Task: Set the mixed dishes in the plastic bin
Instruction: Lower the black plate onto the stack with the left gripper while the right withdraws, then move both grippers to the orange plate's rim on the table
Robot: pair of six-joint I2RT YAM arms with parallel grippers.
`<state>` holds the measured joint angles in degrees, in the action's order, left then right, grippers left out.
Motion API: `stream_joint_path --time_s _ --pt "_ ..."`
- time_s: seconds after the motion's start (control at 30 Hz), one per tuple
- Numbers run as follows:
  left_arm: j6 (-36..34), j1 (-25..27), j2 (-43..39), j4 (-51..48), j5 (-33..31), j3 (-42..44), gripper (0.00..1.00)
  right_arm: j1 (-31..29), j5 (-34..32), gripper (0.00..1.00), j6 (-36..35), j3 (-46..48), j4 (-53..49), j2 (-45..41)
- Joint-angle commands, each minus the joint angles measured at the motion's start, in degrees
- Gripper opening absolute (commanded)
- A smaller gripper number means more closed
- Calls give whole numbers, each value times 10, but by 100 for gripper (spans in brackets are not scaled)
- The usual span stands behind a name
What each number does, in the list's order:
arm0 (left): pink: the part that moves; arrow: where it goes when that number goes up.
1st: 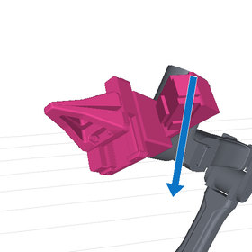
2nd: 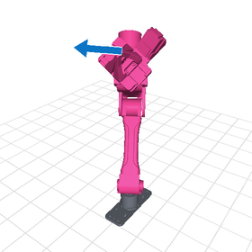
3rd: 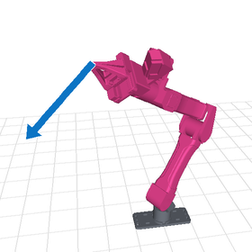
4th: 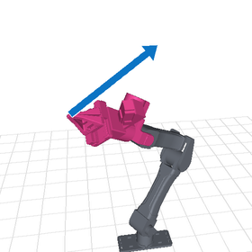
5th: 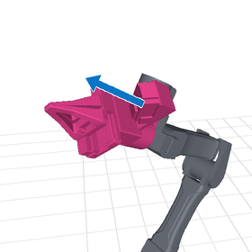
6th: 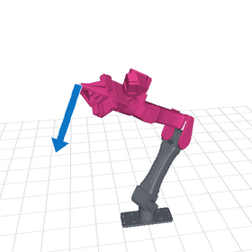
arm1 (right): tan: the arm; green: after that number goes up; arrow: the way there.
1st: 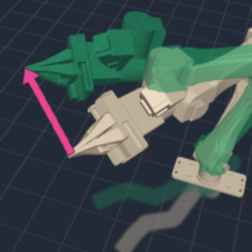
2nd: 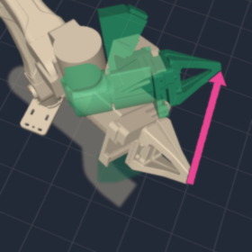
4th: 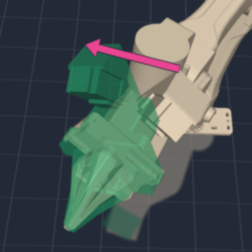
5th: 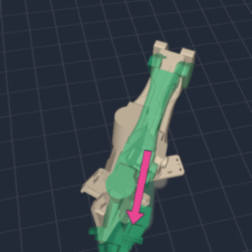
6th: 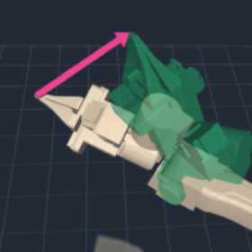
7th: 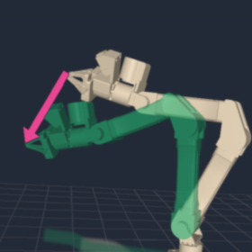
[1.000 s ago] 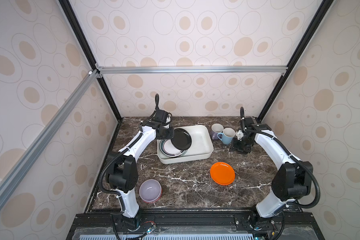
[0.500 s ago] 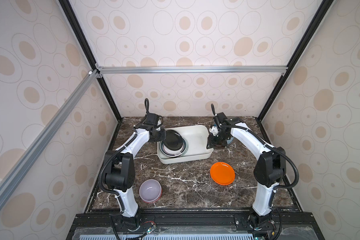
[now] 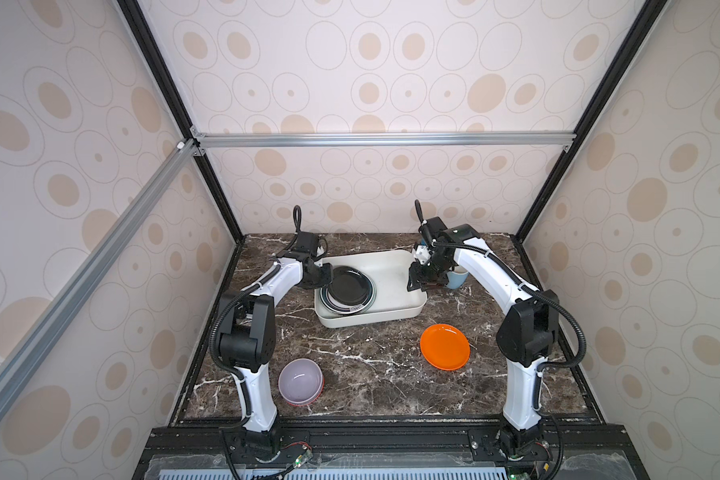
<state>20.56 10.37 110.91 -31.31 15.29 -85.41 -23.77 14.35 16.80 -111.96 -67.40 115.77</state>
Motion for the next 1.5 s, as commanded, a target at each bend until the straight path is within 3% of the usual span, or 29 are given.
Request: stream_joint_path --time_s 0.0,0.17,0.43,0.6,0.73,0.9,1.17,1.33,1.47 --pt "-22 -2 20 -23 -6 -21 18 -1 -16 50 -6 -10 -28 1" --pt "-26 -2 23 -28 -3 -21 39 -1 -34 51 -4 16 -27 -19" --pt "-22 -2 -6 -38 -3 -24 44 2 -75 52 4 102 -14 -85" --pt "-4 5 -38 -38 5 -27 46 22 -85 53 30 244 35 -166" --pt "4 28 -68 -34 8 -21 51 61 -62 61 71 376 92 -243" --pt "-12 110 -104 -25 -9 -21 60 100 -67 65 102 502 128 -326" --pt "-10 262 -65 -27 -9 -64 58 151 -27 65 156 662 207 -419" --pt "-20 320 -14 -50 -7 -94 31 160 -19 64 163 695 235 -423" --pt "-17 350 3 -40 -3 -78 27 164 -10 64 169 717 271 -430"
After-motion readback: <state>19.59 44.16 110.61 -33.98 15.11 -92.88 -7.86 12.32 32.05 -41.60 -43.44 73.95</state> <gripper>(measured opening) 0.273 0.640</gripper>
